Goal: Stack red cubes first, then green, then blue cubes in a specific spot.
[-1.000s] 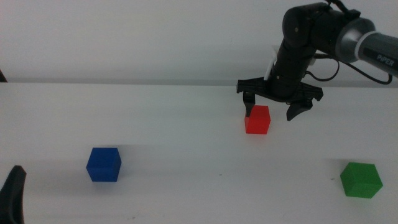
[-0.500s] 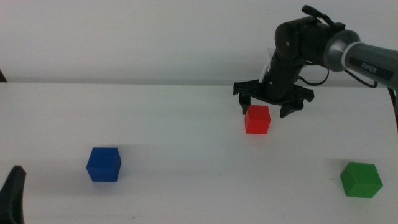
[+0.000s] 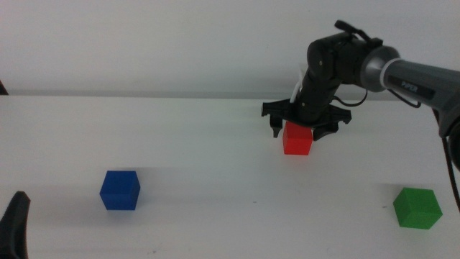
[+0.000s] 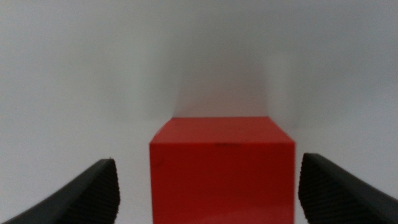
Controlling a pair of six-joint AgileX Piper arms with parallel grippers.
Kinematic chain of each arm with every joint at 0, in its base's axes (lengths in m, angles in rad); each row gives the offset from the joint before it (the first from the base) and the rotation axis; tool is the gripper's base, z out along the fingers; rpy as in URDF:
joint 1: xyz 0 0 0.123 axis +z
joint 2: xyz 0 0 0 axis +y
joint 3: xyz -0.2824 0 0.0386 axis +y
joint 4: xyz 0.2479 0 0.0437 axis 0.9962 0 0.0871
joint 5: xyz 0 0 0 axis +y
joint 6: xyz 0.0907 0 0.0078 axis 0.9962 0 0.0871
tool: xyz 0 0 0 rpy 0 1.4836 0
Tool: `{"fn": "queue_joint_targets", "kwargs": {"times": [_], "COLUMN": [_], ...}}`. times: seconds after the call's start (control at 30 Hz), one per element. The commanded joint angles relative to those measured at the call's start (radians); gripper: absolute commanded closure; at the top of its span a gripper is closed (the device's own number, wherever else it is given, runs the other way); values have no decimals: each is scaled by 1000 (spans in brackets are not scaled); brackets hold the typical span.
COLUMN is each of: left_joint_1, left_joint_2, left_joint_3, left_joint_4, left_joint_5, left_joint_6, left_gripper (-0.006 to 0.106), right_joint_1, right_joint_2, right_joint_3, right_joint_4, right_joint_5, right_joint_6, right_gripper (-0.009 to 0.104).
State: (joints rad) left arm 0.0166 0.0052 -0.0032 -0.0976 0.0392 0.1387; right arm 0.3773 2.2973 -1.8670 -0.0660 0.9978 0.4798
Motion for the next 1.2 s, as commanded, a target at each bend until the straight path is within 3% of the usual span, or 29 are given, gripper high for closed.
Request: {"fn": "queue_joint_targets", "kwargs": {"times": [0.0,0.23,0.37,0.57,0.6,1.17], "left_joint_1": [4,4,4,4,4,4], "left_joint_2": [-42,-42,-42,-42,-42,-42], "left_joint_3": [40,40,40,40,40,40], "left_joint_4": [-5,-5,-5,-5,-5,-5], "left_joint_5": [-5,-5,-5,-5,-5,-5], "left_joint_6": [-4,-4,-4,-4,-4,-4], "left_gripper": [7,7,7,7,7,7], "right_joint_1": [1,1,1,4,20,302], "right_joint_2": [9,20,20,20,-9,-108], "right_joint_3": [-5,-5,-5,-5,-5,-1], "right_joint_4": [-10,-21,-21,-14,-20,-112], "right_joint_5": [-14,-25,-23,-14,0,113], "right_joint_6": [3,3,6,20,29,250], "right_gripper": [19,19,30,69,87,83]}}
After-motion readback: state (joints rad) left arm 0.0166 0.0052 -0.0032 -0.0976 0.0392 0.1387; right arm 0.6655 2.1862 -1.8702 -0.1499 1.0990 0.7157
